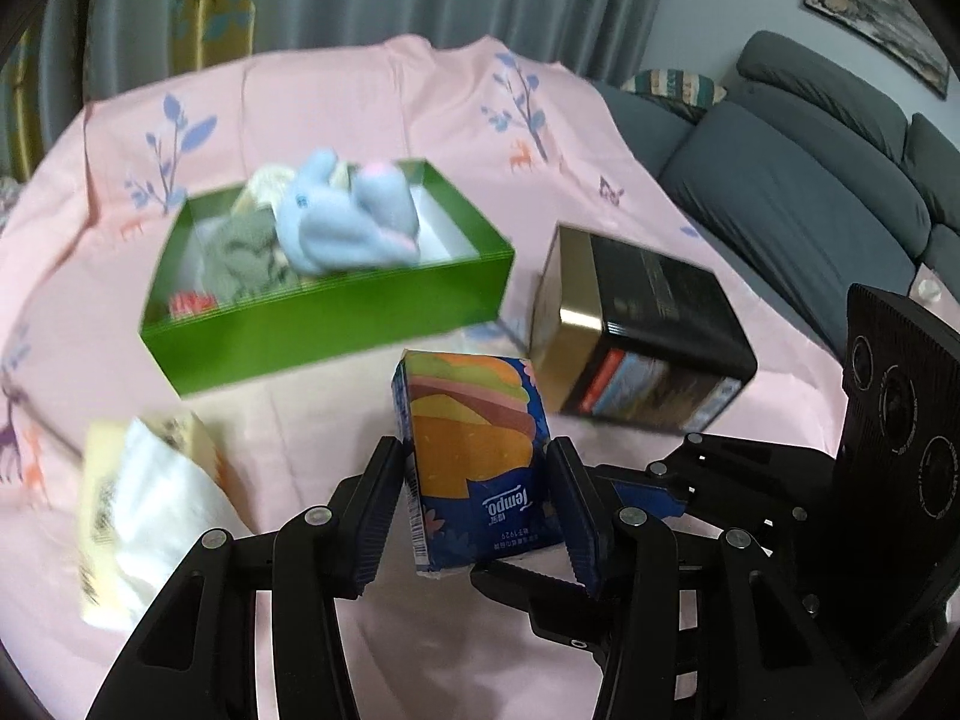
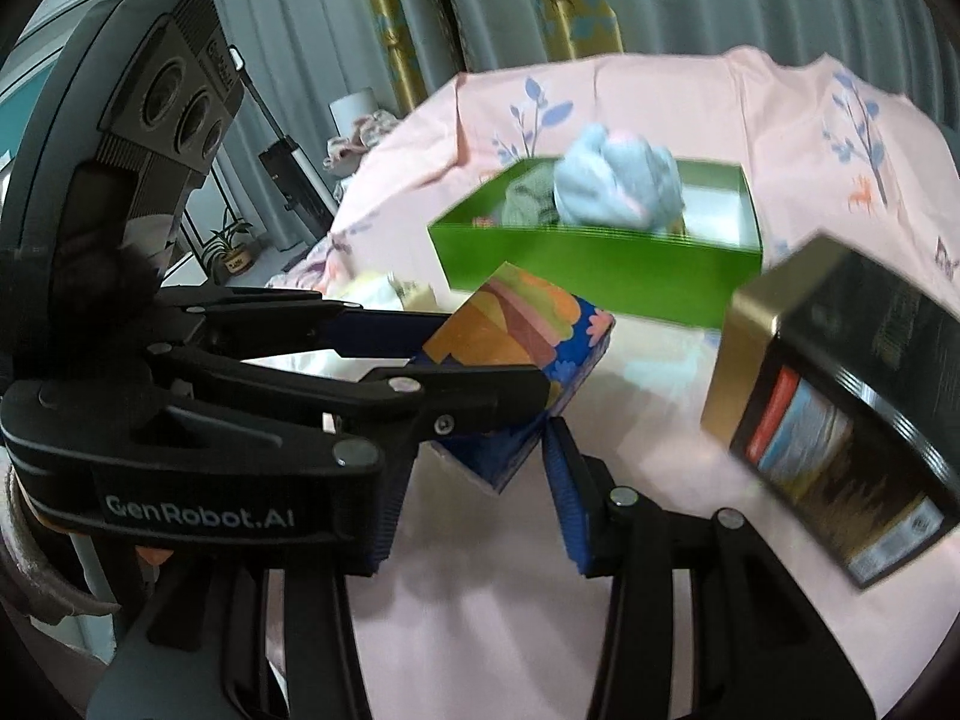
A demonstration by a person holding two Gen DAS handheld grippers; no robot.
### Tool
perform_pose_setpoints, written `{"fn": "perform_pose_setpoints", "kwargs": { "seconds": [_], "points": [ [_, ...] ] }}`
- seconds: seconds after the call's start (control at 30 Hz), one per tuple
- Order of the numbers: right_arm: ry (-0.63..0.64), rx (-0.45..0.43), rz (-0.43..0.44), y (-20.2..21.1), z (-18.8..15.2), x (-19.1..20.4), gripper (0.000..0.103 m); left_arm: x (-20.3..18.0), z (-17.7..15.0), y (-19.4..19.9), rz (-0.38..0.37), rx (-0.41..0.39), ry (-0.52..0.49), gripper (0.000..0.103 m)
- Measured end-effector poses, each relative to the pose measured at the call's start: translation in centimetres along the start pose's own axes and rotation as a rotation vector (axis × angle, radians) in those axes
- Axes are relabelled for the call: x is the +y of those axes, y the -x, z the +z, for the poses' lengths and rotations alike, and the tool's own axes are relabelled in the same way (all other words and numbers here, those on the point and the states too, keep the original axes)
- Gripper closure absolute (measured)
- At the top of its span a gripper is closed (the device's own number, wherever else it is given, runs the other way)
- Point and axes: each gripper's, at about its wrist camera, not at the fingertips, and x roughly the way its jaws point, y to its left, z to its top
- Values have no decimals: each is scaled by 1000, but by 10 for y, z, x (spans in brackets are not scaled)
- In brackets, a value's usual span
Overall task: Organize soft objects
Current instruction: 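Lift the tissue pack with the left gripper over the green box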
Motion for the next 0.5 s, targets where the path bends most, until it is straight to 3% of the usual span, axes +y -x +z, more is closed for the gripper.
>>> {"fn": "perform_pose_setpoints", "kwargs": {
  "seconds": [0.5],
  "points": [
    [57,-77,-15,-12,57,-3,59,24,53,8,52,-87,-33,53]
  ]
}}
